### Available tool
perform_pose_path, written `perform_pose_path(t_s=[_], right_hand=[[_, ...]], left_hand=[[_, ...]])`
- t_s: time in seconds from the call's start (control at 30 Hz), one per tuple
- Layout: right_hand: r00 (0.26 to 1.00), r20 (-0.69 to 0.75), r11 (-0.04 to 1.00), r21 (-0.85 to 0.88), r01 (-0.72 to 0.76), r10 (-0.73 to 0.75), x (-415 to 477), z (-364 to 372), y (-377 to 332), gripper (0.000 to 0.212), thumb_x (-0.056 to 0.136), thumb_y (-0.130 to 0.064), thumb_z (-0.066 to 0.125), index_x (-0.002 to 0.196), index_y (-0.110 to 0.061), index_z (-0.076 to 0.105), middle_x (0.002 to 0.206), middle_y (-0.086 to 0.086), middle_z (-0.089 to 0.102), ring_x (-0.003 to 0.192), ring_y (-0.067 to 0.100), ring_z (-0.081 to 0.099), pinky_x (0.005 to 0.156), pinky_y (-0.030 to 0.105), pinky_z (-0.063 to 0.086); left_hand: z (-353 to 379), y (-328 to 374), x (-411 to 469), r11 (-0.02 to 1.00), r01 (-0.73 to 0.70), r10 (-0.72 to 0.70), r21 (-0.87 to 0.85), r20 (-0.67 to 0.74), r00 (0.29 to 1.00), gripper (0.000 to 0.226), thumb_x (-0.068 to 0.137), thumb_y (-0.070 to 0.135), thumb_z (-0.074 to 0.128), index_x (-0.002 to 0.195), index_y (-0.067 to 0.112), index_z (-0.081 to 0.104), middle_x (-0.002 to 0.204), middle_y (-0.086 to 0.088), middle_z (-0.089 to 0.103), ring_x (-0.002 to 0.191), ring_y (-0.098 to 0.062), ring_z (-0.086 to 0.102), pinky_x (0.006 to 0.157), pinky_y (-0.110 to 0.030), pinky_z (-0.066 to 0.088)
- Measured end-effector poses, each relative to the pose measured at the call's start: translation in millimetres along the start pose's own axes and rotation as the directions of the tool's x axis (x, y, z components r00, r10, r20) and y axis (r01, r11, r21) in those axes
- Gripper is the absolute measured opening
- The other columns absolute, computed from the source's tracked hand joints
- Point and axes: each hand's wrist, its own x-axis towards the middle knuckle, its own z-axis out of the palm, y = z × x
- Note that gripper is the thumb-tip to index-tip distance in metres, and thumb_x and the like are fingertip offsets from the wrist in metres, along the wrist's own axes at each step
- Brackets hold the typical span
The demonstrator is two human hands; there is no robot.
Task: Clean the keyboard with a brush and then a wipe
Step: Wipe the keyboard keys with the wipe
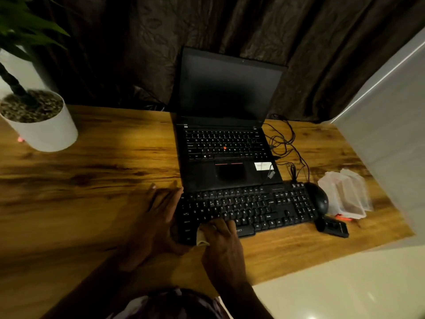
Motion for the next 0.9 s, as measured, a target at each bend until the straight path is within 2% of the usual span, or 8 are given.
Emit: perform_pose_path(t_s=[0.1, 0.23, 0.43, 0.6, 0.67, 0.77, 0.83, 0.9], right_hand=[[1.0, -0.019, 1.0, 0.016, -0.024, 0.024, -1, -2, 10, 0.041, 0.067, -0.007, 0.04, 0.092, -0.023, 0.069, 0.1, -0.004, 0.062, 0.089, 0.021, 0.051, 0.057, 0.026, 0.046], [0.987, -0.016, 0.987, -0.015, -0.158, 0.158, 5, -8, 34, 0.058, 0.053, 0.013, 0.059, 0.097, -0.021, 0.07, 0.1, -0.002, 0.063, 0.089, 0.023, 0.054, 0.06, 0.021, 0.043], [1.0, 0.029, 0.999, 0.049, 0.01, -0.011, 0, -6, 22, 0.056, 0.054, 0.01, 0.061, 0.098, -0.025, 0.065, 0.102, -0.003, 0.062, 0.089, 0.021, 0.051, 0.056, 0.026, 0.05], [0.975, 0.006, 0.975, 0.014, -0.223, 0.223, 7, -11, 45, 0.059, 0.056, 0.011, 0.058, 0.101, -0.024, 0.07, 0.103, -0.002, 0.062, 0.091, 0.02, 0.048, 0.066, 0.024, 0.042], [0.979, 0.011, 0.979, -0.014, -0.203, 0.203, 7, -11, 45, 0.06, 0.054, 0.012, 0.056, 0.101, -0.023, 0.07, 0.103, -0.001, 0.063, 0.091, 0.022, 0.049, 0.068, 0.028, 0.048], [0.988, -0.002, 0.987, -0.021, -0.157, 0.157, 4, -14, 49, 0.064, 0.049, 0.014, 0.058, 0.098, -0.024, 0.072, 0.102, -0.003, 0.065, 0.091, 0.02, 0.049, 0.065, 0.026, 0.049], [0.981, -0.028, 0.981, -0.016, -0.194, 0.194, 3, -19, 61, 0.062, 0.046, 0.014, 0.065, 0.096, -0.023, 0.074, 0.1, -0.003, 0.067, 0.092, 0.013, 0.043, 0.066, 0.029, 0.052], [0.959, -0.033, 0.959, -0.005, -0.282, 0.282, 5, -22, 68, 0.06, 0.052, 0.013, 0.065, 0.1, -0.023, 0.073, 0.105, -0.002, 0.066, 0.093, 0.013, 0.042, 0.068, 0.025, 0.045]], left_hand=[[-2, 2, -3, 0.999, -0.021, 0.021, -0.026, -0.023, 1.0, 0.146, 0.052, 0.102, 0.045, 0.155, 0.002, 0.016, 0.15, -0.012, 0.043, 0.141, -0.028, 0.03, 0.119, -0.058, 0.003], [-6, 7, -6, 0.998, -0.007, 0.002, -0.062, -0.07, 0.998, 0.148, 0.048, 0.099, 0.057, 0.157, 0.007, 0.016, 0.152, -0.008, 0.04, 0.144, -0.024, 0.027, 0.121, -0.054, 0.0], [-5, 5, -6, 0.998, -0.017, 0.014, -0.068, -0.053, 0.999, 0.147, 0.05, 0.099, 0.057, 0.156, 0.005, 0.017, 0.151, -0.011, 0.04, 0.144, -0.027, 0.03, 0.119, -0.06, 0.008], [-9, 11, -6, 0.998, 0.007, -0.011, -0.056, -0.078, 0.997, 0.146, 0.05, 0.099, 0.056, 0.155, 0.005, 0.021, 0.149, -0.008, 0.041, 0.142, -0.026, 0.03, 0.121, -0.052, 0.001], [-10, 12, -6, 0.998, 0.011, -0.016, -0.062, -0.088, 0.996, 0.144, 0.05, 0.099, 0.055, 0.154, 0.003, 0.025, 0.146, -0.009, 0.042, 0.14, -0.026, 0.027, 0.121, -0.046, 0.0], [-6, 10, -7, 0.998, 0.029, -0.033, -0.063, -0.065, 0.997, 0.146, 0.048, 0.101, 0.054, 0.157, 0.01, 0.017, 0.15, -0.009, 0.04, 0.145, -0.028, 0.022, 0.12, -0.051, 0.003], [-4, 9, -7, 0.996, 0.043, -0.048, -0.084, -0.063, 0.997, 0.144, 0.048, 0.1, 0.054, 0.157, 0.013, 0.015, 0.151, -0.009, 0.038, 0.146, -0.028, 0.016, 0.12, -0.049, 0.004], [-5, 10, -7, 0.996, 0.036, -0.042, -0.087, -0.067, 0.997, 0.144, 0.046, 0.095, 0.056, 0.155, 0.009, 0.02, 0.147, -0.008, 0.037, 0.144, -0.026, 0.017, 0.119, -0.044, 0.003]])
